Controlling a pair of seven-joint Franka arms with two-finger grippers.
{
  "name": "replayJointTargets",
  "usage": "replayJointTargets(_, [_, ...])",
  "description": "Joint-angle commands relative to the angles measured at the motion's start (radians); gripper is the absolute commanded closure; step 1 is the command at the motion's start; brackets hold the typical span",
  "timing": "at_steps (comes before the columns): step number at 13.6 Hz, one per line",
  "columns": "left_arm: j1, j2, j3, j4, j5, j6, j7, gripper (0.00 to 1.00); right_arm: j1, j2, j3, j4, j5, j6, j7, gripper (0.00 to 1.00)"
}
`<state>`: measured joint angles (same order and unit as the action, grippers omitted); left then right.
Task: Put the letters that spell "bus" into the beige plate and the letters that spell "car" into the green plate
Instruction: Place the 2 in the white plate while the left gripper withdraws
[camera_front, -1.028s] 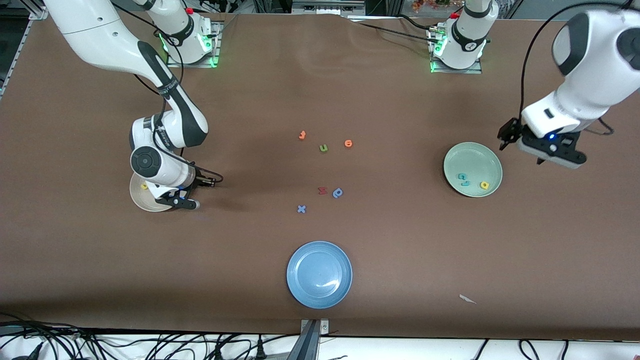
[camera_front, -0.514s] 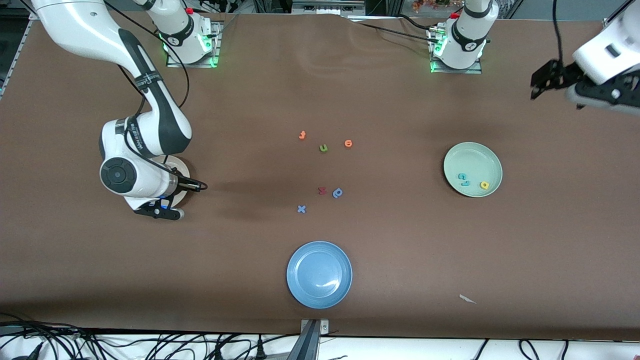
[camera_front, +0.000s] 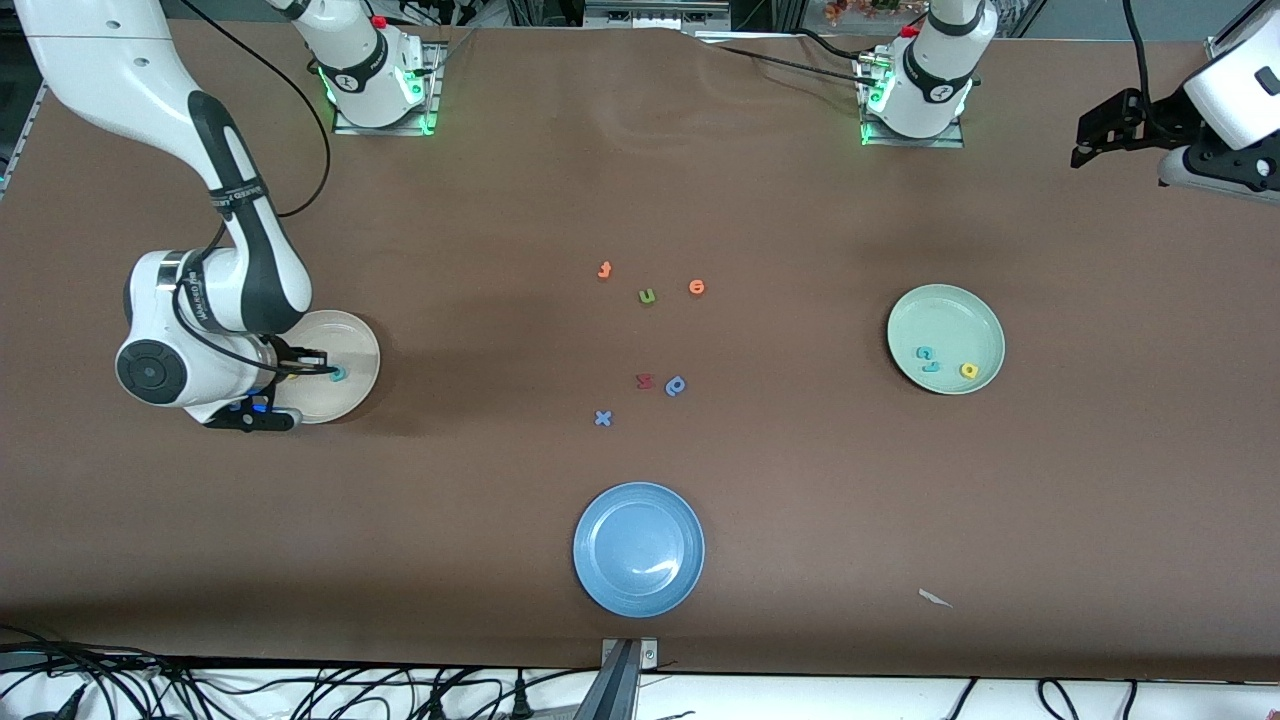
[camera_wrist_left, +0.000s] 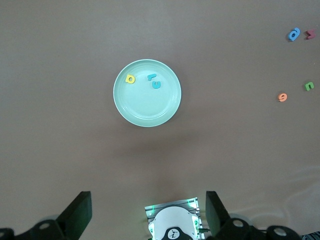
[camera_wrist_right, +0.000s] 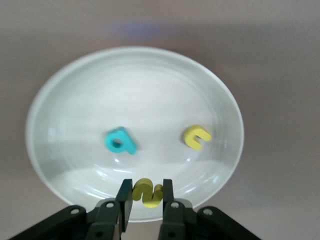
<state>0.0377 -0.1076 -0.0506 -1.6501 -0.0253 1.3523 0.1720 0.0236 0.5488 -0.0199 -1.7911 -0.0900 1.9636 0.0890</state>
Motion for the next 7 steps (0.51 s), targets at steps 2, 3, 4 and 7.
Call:
replayJointTargets(2, [-0.005, 0.012, -0.002, 0.027, -0.018, -0.016, 0.003, 0.00, 0.004, -0.009, 0.000, -0.027, -0.007, 0.021, -0.018, 0.00])
replayJointTargets(3, [-0.007, 0.014, -0.003, 0.029, -0.013, -0.013, 0.003, 0.00, 0.006, -0.013, 0.000, -0.021, -0.007, 0.012, -0.018, 0.00])
replayJointTargets(4, [-0.005, 0.014, -0.002, 0.029, -0.013, -0.012, 0.003, 0.00, 0.006, -0.023, 0.000, -0.008, -0.007, 0.008, -0.017, 0.00])
replayJointTargets(7, [-0.002, 0.017, 0.001, 0.029, -0.005, -0.009, 0.003, 0.00, 0.007, -0.049, 0.005, 0.177, 0.004, -0.183, -0.018, 0.00])
